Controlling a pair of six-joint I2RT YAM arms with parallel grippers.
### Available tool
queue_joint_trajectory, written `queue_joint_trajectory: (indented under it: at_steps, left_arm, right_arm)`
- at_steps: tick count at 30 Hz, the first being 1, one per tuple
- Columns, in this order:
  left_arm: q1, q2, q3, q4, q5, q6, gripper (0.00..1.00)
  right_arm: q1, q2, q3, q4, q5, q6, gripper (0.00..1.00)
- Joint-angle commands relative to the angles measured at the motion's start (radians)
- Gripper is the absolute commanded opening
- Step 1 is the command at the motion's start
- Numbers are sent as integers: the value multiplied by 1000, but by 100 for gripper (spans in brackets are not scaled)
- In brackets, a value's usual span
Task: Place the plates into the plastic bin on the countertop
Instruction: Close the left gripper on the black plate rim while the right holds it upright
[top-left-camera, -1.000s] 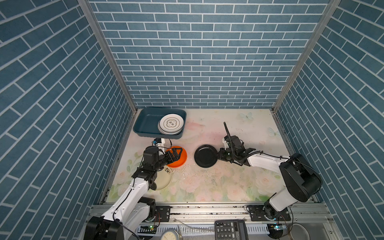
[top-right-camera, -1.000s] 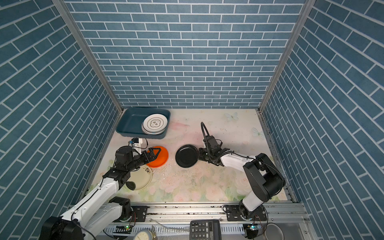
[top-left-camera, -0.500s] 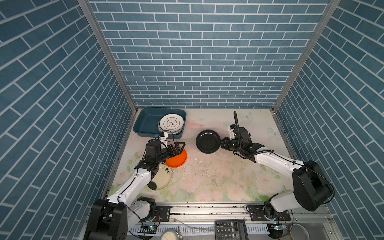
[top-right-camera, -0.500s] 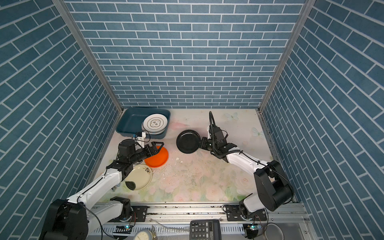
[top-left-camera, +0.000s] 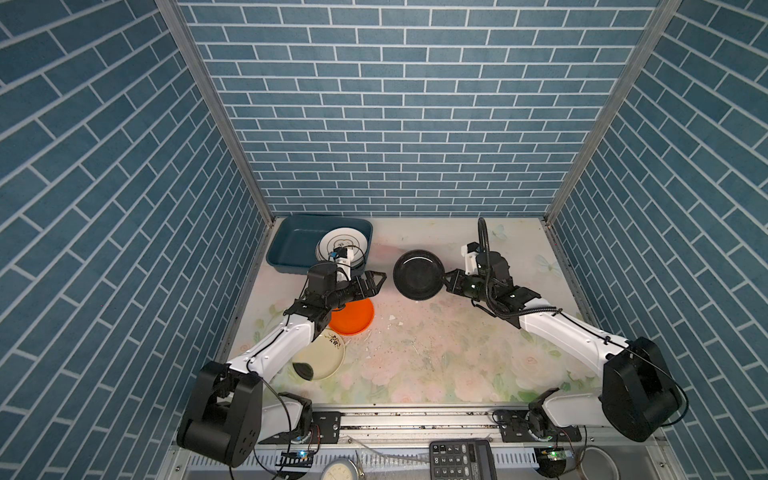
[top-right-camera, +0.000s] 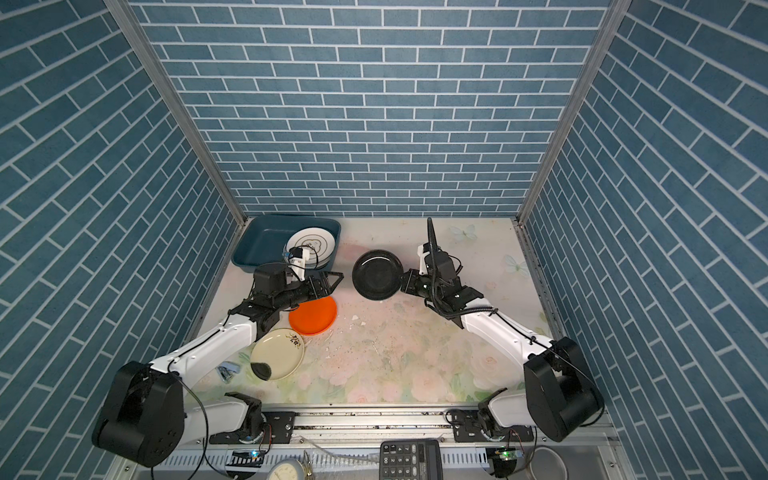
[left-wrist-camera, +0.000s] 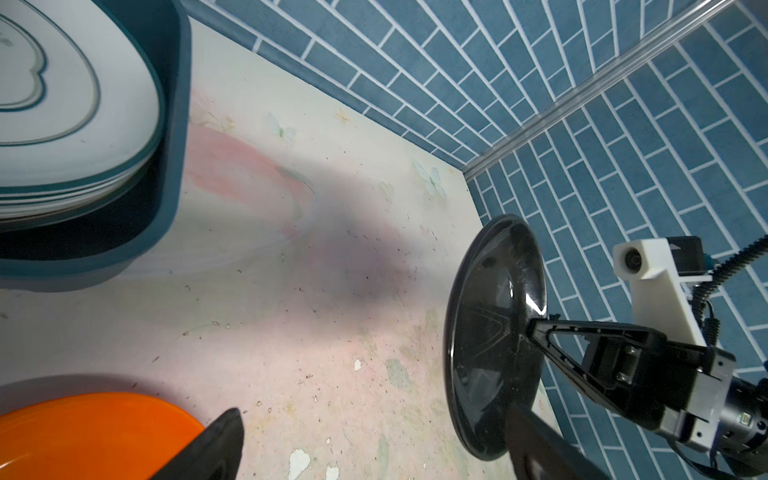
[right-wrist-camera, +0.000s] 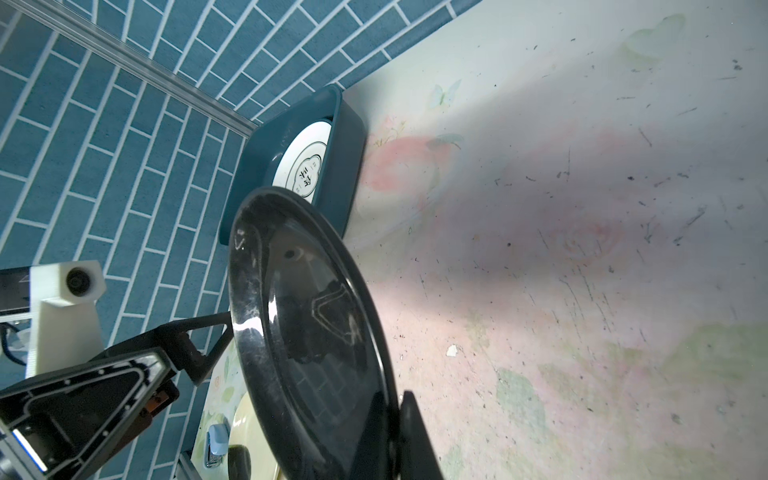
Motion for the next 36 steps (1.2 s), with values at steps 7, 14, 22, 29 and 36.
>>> queue_joint_trajectory:
  at_steps: [7, 14, 22, 29, 36]
  left_arm:
    - [-56, 60, 48, 74, -3, -10, 91]
    - [-70, 107, 49, 133, 15, -48, 77]
    - [-91, 169, 67, 177, 49, -87, 62]
    - [-105, 168, 74, 202, 48, -101, 59]
    - [-107, 129, 62, 180, 21, -94, 58]
  right_arm:
    - [-27, -61, -24, 43, -25, -8, 0]
    - [-39, -68, -29, 63, -44, 13, 0]
    - [-44, -53, -33, 105, -63, 30, 0]
    - [-47, -29, -27, 129, -81, 42, 0]
    - [-62, -53, -37, 112, -47, 45, 0]
